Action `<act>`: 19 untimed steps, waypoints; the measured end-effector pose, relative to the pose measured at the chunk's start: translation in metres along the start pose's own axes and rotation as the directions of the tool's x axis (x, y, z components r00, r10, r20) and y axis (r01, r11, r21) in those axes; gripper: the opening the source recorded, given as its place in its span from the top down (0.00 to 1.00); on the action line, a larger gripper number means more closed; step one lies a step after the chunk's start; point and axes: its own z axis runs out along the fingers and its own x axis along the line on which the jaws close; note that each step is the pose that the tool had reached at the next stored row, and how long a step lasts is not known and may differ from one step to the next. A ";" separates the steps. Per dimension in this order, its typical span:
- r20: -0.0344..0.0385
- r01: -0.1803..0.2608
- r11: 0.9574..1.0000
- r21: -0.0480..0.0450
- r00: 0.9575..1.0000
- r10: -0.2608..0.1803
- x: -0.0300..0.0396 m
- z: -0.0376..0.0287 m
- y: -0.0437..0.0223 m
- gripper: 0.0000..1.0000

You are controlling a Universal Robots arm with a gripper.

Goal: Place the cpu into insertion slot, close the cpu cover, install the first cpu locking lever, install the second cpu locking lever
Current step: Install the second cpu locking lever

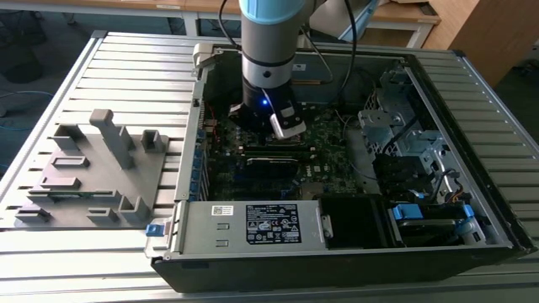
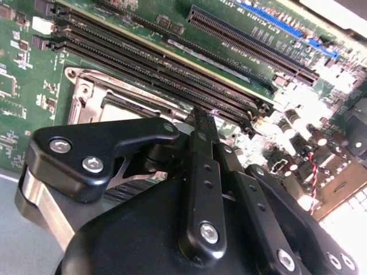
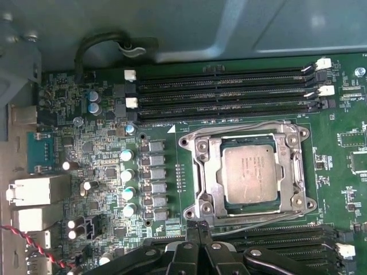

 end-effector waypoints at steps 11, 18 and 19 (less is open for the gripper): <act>-0.003 0.000 1.000 -0.031 1.000 0.000 0.0013 0.0059 -0.0011 0.90; -0.005 -0.001 0.998 -0.057 1.000 0.001 0.0016 0.0077 -0.0012 0.90; -0.005 -0.001 0.998 -0.060 1.000 0.001 0.0018 0.0080 -0.0012 0.90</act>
